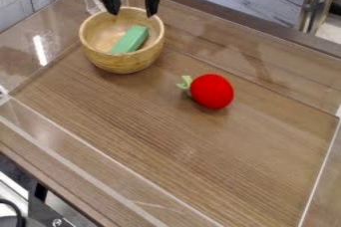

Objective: Move the red fruit to the right

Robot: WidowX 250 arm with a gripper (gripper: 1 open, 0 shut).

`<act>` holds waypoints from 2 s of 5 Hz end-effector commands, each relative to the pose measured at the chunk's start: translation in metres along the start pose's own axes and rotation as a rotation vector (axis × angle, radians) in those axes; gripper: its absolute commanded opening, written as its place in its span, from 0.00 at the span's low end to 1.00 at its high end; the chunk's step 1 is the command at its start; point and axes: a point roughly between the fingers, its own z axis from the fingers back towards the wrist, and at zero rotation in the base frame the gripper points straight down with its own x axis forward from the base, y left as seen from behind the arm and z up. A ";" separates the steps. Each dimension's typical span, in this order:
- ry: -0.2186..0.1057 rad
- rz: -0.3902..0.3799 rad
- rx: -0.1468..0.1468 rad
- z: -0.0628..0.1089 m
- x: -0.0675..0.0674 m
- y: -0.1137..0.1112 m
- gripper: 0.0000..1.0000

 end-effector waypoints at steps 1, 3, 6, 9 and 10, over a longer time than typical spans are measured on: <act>-0.060 -0.062 -0.004 0.009 0.010 0.010 1.00; -0.036 -0.124 -0.004 -0.007 0.006 0.027 1.00; -0.030 -0.090 -0.013 0.015 -0.007 0.036 1.00; -0.020 -0.185 -0.044 0.025 0.017 0.040 1.00; -0.008 -0.168 -0.040 0.009 0.015 0.041 1.00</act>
